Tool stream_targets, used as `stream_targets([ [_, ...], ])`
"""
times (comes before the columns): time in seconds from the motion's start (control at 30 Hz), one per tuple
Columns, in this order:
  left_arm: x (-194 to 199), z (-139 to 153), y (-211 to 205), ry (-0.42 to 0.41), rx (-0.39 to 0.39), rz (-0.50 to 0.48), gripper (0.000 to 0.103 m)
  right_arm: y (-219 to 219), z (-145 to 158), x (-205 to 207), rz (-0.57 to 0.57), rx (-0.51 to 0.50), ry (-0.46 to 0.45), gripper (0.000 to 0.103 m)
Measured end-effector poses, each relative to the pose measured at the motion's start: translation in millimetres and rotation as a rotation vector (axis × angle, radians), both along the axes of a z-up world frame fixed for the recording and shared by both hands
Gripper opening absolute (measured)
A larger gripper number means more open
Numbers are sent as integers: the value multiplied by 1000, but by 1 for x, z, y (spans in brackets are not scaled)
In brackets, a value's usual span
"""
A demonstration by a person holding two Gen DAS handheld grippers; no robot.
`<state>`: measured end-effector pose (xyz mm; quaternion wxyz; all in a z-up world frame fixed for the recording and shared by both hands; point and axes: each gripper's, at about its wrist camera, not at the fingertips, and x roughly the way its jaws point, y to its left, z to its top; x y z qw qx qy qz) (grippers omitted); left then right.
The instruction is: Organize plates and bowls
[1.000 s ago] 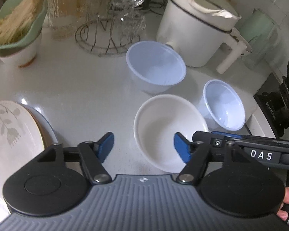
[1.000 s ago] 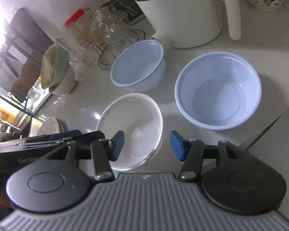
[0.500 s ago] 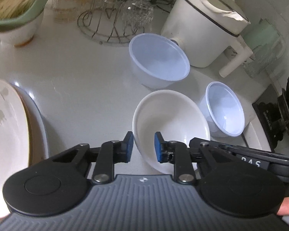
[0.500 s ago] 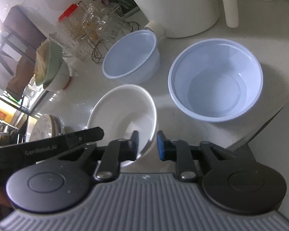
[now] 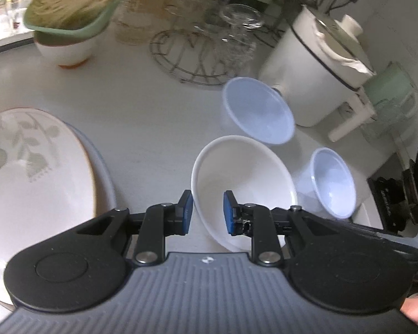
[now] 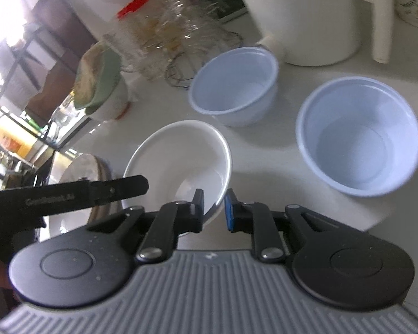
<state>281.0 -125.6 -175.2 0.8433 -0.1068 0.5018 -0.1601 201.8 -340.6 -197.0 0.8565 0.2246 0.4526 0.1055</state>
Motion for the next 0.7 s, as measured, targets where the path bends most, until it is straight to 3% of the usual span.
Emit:
stream_targets([
  [0.57,10,-11,11,49,46,65,29,21,-7,17,68,-44,27,20],
  [0.7,10,-6,13,46,56,73,38,19,-3,18,57,-48,22,20],
])
